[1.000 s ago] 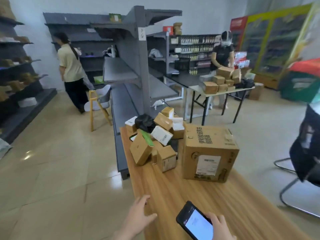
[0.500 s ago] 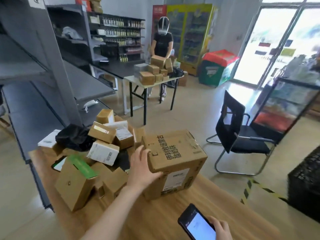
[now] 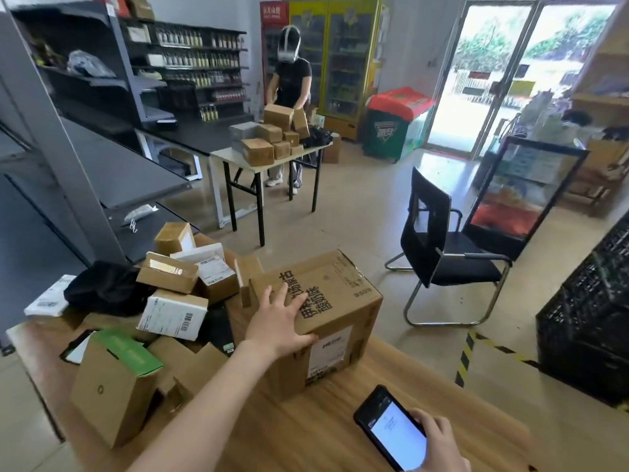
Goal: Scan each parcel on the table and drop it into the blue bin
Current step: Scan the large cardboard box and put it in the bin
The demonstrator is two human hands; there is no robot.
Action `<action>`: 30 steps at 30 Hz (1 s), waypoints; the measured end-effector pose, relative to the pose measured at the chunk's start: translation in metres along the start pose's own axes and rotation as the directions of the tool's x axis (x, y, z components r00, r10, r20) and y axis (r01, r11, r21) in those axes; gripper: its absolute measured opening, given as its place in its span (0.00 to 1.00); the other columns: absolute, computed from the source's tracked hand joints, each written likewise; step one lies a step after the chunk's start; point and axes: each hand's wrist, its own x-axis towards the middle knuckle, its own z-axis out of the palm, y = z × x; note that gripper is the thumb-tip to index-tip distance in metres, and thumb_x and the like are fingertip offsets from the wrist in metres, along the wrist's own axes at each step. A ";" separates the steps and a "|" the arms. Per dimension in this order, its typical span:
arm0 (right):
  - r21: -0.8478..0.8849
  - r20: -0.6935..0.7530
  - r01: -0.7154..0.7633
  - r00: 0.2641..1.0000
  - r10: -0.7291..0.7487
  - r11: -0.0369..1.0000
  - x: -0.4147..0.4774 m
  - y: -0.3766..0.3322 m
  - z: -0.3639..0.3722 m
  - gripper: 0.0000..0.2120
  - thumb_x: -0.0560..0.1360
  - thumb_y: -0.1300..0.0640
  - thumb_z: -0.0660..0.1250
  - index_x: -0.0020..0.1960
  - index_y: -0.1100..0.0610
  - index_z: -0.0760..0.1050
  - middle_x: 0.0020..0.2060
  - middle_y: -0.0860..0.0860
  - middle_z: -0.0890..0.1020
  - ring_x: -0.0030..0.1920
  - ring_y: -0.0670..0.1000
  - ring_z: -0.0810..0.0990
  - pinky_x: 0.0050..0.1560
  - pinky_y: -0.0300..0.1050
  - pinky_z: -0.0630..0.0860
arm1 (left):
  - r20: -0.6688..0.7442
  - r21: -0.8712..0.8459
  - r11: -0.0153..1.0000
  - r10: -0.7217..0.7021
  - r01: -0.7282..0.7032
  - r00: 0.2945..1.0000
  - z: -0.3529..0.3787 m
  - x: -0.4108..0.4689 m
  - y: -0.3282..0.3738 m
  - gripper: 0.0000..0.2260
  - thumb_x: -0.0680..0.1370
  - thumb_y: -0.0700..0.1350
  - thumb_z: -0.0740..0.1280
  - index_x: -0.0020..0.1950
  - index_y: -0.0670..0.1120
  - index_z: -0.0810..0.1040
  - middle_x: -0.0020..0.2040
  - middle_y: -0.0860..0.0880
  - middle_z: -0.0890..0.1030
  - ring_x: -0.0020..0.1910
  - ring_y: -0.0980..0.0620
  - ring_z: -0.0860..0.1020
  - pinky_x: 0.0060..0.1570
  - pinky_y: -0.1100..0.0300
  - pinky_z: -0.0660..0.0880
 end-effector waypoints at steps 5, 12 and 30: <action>0.050 -0.032 0.036 0.999 -0.034 0.998 0.003 0.010 0.002 0.46 0.62 0.41 0.76 0.72 0.45 0.56 0.60 0.47 0.63 0.66 0.47 0.64 0.65 0.48 0.66 | -0.006 -0.001 1.000 0.018 -0.018 1.000 -0.002 -0.010 -0.003 0.38 0.71 0.70 0.63 0.77 0.61 0.56 0.80 0.50 0.52 0.78 0.43 0.46 0.74 0.44 0.58; 0.080 -0.002 0.007 1.000 -0.006 0.997 -0.008 0.023 0.006 0.45 0.60 0.46 0.76 0.71 0.43 0.56 0.58 0.45 0.62 0.63 0.46 0.63 0.65 0.50 0.65 | 0.016 0.069 0.996 0.062 -0.063 0.998 0.000 -0.035 0.001 0.36 0.72 0.71 0.60 0.77 0.61 0.54 0.80 0.50 0.52 0.78 0.43 0.47 0.74 0.46 0.58; 0.146 -0.014 -0.024 1.000 0.026 0.989 -0.047 0.081 -0.015 0.47 0.58 0.47 0.76 0.71 0.43 0.57 0.55 0.45 0.61 0.62 0.46 0.61 0.66 0.51 0.64 | 0.022 0.095 0.995 0.038 -0.040 0.999 0.019 -0.130 0.078 0.35 0.71 0.72 0.57 0.76 0.62 0.55 0.80 0.51 0.52 0.78 0.44 0.48 0.73 0.45 0.62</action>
